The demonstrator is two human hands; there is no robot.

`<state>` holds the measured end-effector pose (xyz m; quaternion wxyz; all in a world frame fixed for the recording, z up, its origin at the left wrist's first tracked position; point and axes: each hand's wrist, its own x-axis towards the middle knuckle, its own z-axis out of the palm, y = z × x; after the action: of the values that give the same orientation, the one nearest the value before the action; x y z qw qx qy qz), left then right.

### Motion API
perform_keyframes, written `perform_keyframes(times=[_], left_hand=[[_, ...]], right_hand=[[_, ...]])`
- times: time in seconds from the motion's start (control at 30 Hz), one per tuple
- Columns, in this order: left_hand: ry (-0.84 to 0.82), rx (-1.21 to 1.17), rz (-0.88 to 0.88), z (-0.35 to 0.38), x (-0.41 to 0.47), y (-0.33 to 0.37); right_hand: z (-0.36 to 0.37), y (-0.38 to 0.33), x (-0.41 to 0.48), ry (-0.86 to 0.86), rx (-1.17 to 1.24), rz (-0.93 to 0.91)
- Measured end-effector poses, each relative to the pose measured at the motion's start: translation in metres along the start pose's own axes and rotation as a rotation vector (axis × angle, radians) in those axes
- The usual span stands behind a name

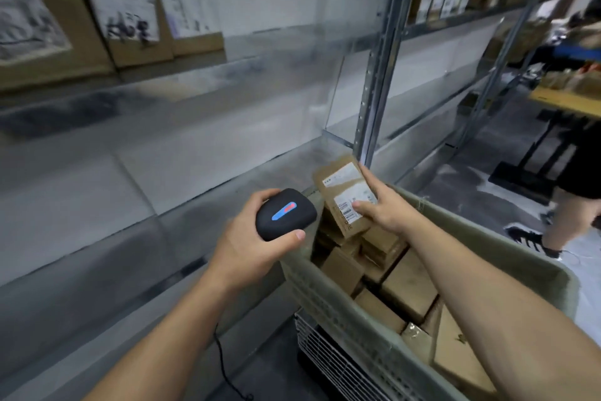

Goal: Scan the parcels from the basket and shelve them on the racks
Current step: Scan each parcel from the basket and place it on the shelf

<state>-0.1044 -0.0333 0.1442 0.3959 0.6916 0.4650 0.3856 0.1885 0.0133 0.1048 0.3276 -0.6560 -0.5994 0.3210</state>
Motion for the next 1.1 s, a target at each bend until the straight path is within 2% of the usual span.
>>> perform_keyframes(times=[0.13,0.27,0.53,0.87,1.1], left_hand=[[0.016,0.069,0.032,-0.024,-0.015,0.01],[0.023,0.1,0.056,-0.04,-0.028,0.015],[0.06,0.188,0.099,-0.06,-0.044,0.023],[0.081,0.2,0.133,-0.067,-0.051,0.032],[0.149,-0.014,0.149,-0.073,-0.044,0.04]], right_hand=[[-0.002,-0.049,0.012,-0.04,-0.147,-0.087],[0.0,-0.084,0.013,-0.042,-0.193,-0.188],[0.005,-0.107,0.006,-0.017,-0.202,-0.207],[-0.004,-0.122,-0.004,0.018,-0.12,-0.222],[-0.016,-0.135,-0.009,0.046,0.122,-0.27]])
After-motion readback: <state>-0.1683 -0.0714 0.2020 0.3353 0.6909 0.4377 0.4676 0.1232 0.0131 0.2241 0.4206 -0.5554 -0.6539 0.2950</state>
